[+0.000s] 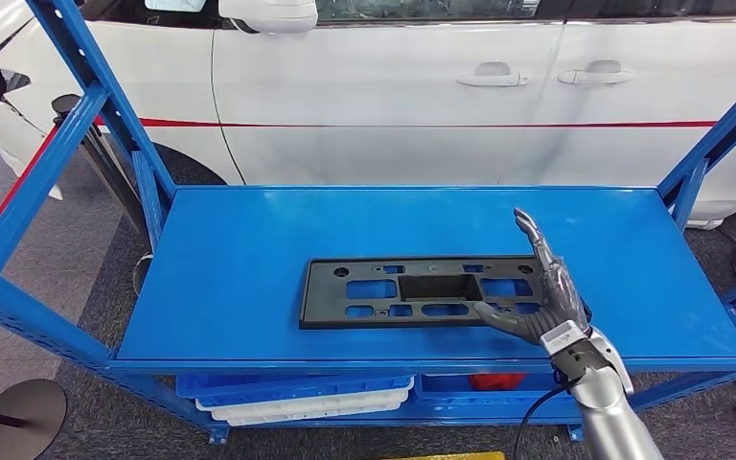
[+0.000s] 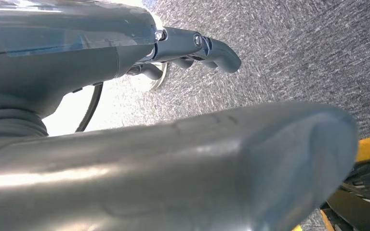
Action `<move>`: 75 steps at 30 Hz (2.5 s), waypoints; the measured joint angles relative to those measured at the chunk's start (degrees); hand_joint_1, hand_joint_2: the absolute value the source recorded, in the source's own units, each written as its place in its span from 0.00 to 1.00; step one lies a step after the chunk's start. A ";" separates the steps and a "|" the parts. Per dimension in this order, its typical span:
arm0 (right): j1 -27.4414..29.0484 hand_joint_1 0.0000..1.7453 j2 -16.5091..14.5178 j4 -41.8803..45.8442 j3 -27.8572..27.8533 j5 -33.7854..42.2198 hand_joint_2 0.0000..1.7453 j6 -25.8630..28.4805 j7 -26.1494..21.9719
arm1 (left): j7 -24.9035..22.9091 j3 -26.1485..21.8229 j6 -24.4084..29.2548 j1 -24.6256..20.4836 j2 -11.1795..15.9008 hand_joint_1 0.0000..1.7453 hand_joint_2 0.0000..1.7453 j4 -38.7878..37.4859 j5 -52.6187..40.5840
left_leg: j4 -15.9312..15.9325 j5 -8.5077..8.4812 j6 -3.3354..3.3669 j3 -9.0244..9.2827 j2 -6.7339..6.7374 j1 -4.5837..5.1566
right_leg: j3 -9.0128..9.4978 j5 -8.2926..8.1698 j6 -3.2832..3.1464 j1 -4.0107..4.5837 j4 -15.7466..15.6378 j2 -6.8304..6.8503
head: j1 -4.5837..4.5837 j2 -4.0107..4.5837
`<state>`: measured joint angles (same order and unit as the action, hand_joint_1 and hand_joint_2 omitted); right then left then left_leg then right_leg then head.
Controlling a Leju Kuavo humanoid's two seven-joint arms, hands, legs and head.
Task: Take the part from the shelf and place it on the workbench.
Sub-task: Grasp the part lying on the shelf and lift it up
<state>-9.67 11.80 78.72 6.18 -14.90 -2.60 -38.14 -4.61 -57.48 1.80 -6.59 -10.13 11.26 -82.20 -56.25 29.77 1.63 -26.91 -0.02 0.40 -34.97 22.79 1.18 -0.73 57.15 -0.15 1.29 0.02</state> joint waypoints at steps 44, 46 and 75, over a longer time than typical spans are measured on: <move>3.90 0.00 9.82 12.45 9.45 -8.30 1.00 -3.06 0.00 | 1.61 -1.60 5.18 0.47 2.45 0.00 0.00 0.00 3.49 | 0.03 -0.01 -0.02 -0.05 0.03 -0.06 | -0.03 -0.01 -0.02 0.02 0.03 -0.02 | 0.00 0.01; 2.58 0.00 8.64 10.97 10.49 -13.97 1.00 -1.09 0.01 | 1.82 -2.86 5.32 0.49 2.84 0.00 0.00 0.00 4.75 | 0.02 -0.05 -0.07 -0.04 0.00 -0.06 | -0.03 -0.01 -0.03 0.04 0.02 0.02 | 0.00 0.01; -1.23 0.00 -5.24 -7.34 15.97 -44.50 1.00 14.10 5.19 | -1.49 -4.32 0.83 1.26 2.00 0.00 0.00 0.00 1.62 | 0.03 -0.10 -0.16 -0.11 -0.10 -0.08 | -0.09 -0.02 -0.05 0.05 0.05 0.09 | 0.00 0.00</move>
<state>-10.90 6.56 71.38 22.16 -59.40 11.51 -32.95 -6.10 -61.81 2.62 -5.33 -8.13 11.26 -80.58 -56.22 29.67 1.47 -27.02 -0.12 0.32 -35.05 22.77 1.14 -0.68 57.21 -0.06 1.29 0.02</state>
